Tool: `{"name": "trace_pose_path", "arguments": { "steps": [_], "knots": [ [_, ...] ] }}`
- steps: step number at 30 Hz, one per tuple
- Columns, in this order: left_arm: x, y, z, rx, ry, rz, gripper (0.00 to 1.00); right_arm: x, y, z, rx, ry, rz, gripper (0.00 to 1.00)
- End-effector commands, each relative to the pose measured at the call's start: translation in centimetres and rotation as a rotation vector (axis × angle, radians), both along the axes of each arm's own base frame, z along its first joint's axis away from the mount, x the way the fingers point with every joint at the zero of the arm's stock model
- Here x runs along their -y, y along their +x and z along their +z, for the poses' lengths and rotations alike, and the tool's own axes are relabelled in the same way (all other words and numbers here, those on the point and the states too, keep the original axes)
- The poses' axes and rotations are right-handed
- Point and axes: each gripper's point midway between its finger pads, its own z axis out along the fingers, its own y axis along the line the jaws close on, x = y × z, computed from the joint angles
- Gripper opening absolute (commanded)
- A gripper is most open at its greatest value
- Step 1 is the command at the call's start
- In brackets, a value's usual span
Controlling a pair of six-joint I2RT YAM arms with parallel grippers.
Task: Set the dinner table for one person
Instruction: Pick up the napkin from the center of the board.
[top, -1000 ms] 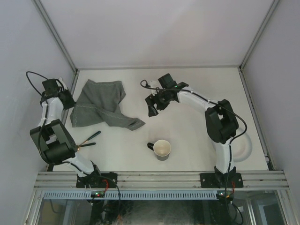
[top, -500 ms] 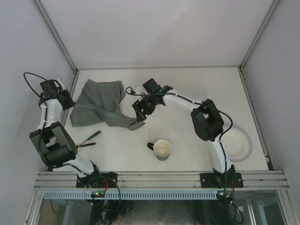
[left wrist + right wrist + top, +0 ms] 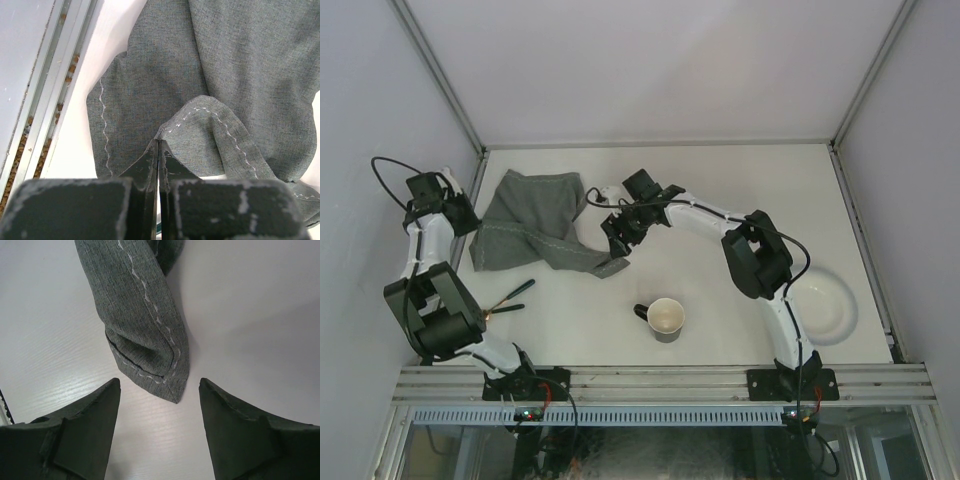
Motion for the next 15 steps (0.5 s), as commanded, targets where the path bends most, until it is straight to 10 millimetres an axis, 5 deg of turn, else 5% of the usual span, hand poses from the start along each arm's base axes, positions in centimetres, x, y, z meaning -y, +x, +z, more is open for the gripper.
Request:
{"name": "trace_pose_path", "arguments": {
  "steps": [1,15],
  "knots": [
    [0.1,-0.2,2.2,0.064,0.019,-0.001,0.0,-1.6,1.3,1.0,0.089,0.065,0.036,0.64],
    [0.1,-0.9,3.0,0.063,0.041,0.0,0.0,-2.8,1.2,-0.6,0.049,0.099,0.041,0.64]
  ]
}}
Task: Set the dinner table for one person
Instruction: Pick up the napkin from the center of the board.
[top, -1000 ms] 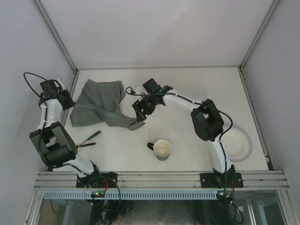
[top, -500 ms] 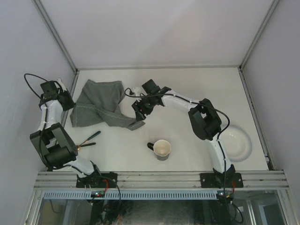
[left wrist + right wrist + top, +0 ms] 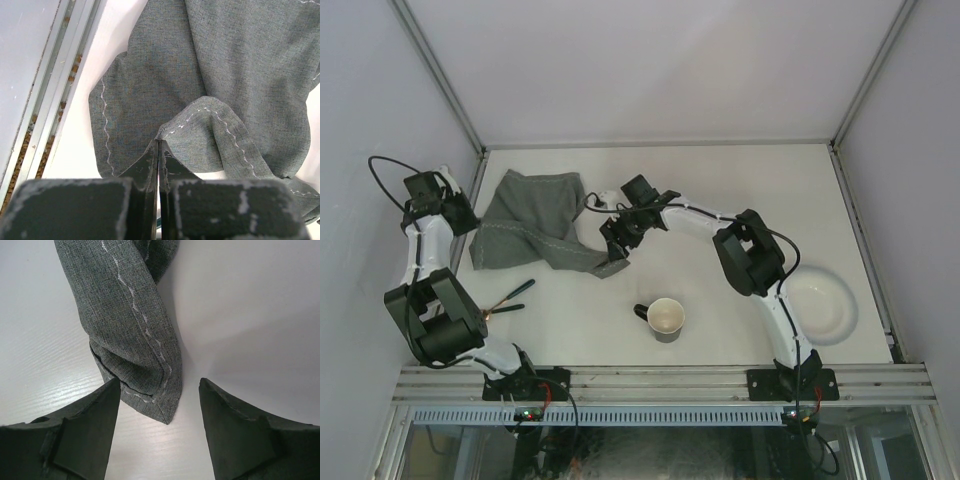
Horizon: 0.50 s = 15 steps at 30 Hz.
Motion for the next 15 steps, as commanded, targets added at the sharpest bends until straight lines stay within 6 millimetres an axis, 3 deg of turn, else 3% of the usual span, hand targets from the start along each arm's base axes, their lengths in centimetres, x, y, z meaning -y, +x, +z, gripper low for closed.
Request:
{"name": "trace_pose_path", "arguments": {
  "steps": [1,15],
  "knots": [
    [-0.1,-0.6,1.8,0.044,0.03,-0.001,0.0,-1.7,0.4,1.5,0.036,0.073,0.022,0.64],
    [0.1,-0.5,1.9,0.046,0.025,-0.006,0.0,-1.6,-1.3,-1.6,-0.024,0.032,0.02,0.55]
  ]
}}
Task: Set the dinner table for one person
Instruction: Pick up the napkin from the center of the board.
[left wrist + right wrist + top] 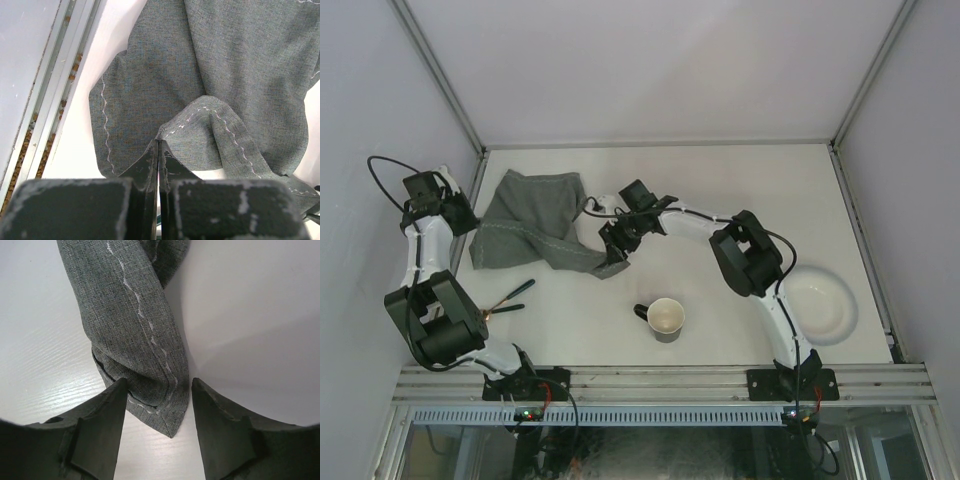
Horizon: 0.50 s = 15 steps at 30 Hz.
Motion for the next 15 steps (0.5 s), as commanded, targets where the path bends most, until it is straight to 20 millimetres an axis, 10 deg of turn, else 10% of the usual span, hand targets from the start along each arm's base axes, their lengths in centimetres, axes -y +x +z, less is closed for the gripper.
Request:
{"name": "trace_pose_path", "arguments": {
  "steps": [1,5,10,15],
  "knots": [
    [-0.1,-0.2,1.4,0.043,0.023,-0.005,0.0,-0.8,-0.7,-0.6,-0.008,0.011,0.012,0.5],
    [-0.1,-0.3,1.7,0.047,0.025,-0.003,0.0,-0.8,-0.3,0.1,0.009,0.006,0.008,0.0],
    [0.2,-0.2,2.9,0.08,0.025,-0.012,0.0,0.5,1.8,3.3,0.104,-0.024,-0.032,0.0],
    [1.1,1.0,7.2,0.194,0.026,-0.071,0.0,5.2,5.6,10.8,0.274,-0.045,-0.151,0.0]
  ]
}}
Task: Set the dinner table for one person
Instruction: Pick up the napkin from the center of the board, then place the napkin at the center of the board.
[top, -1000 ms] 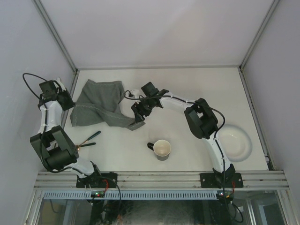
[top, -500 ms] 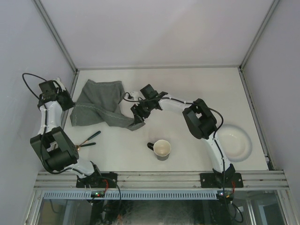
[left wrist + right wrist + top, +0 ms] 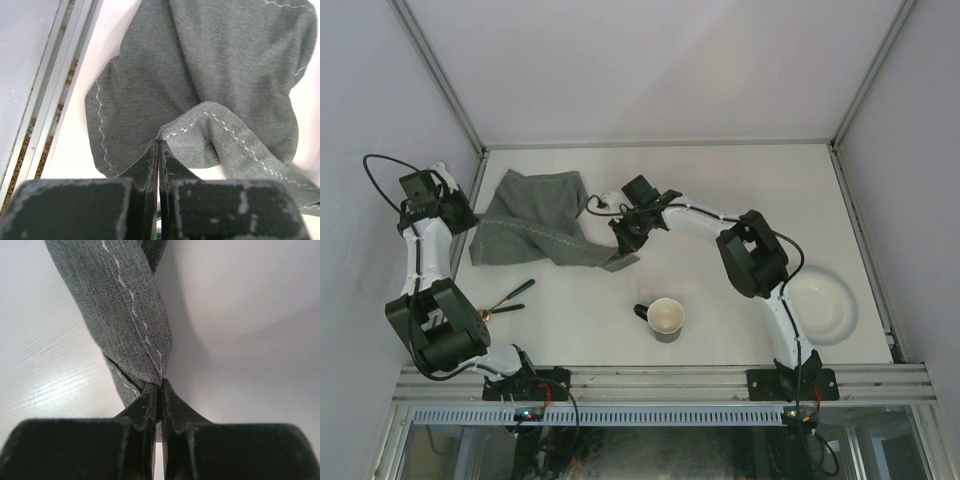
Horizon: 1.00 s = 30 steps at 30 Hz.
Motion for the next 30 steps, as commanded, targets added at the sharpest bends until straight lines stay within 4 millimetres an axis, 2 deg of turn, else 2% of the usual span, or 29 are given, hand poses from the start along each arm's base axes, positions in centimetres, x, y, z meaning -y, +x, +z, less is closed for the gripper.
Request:
{"name": "trace_pose_path", "arguments": {
  "steps": [1,5,8,9,11,14,16,18,20,22,23,24,25,27,28,30],
  "knots": [
    [0.9,1.5,7.3,0.205,0.028,-0.073,0.0,4.5,5.4,12.8,0.286,0.046,-0.125,0.0],
    [2.1,3.6,13.0,0.349,0.046,-0.131,0.0,11.6,7.7,20.1,0.384,0.059,-0.296,0.0],
    [4.1,5.2,15.8,0.383,0.067,-0.205,0.0,17.4,8.1,24.0,0.441,0.065,-0.411,0.0],
    [5.4,5.7,16.0,0.368,0.067,-0.247,0.0,19.2,8.1,25.1,0.478,0.057,-0.438,0.0],
    [6.9,6.7,17.0,0.365,0.079,-0.294,0.0,22.9,8.0,25.9,0.534,0.015,-0.509,0.0],
    [8.8,7.9,18.9,0.41,0.075,-0.326,0.0,27.3,7.0,27.6,0.554,0.032,-0.593,0.0],
    [10.0,8.1,20.1,0.437,0.068,-0.341,0.0,29.6,5.9,29.0,0.569,0.061,-0.646,0.0],
    [11.0,8.0,20.8,0.454,0.048,-0.355,0.01,30.5,5.0,29.4,0.579,0.088,-0.664,0.0],
    [12.0,7.8,19.7,0.433,0.02,-0.369,0.0,30.2,4.1,29.1,0.576,0.081,-0.644,0.0],
    [13.3,7.5,17.5,0.392,-0.016,-0.392,0.0,29.4,3.4,28.5,0.564,0.066,-0.616,0.0],
    [14.1,7.4,16.0,0.358,-0.043,-0.41,0.05,29.0,3.0,28.2,0.557,0.062,-0.606,0.0],
    [17.1,7.1,11.8,0.245,-0.105,-0.487,0.4,28.5,2.4,27.6,0.538,0.058,-0.591,0.0],
    [18.2,7.0,9.9,0.176,-0.119,-0.514,0.48,28.3,2.1,27.3,0.529,0.053,-0.581,0.0],
    [20.4,6.7,6.8,0.043,-0.128,-0.586,0.57,28.2,1.3,26.5,0.51,0.03,-0.559,0.0],
    [21.3,6.5,5.5,-0.018,-0.133,-0.615,0.58,28.3,0.8,26.0,0.497,0.011,-0.545,0.0],
    [22.7,6.8,4.7,-0.066,-0.133,-0.649,0.59,28.9,-0.6,24.8,0.476,-0.038,-0.522,0.0]
  ]
}}
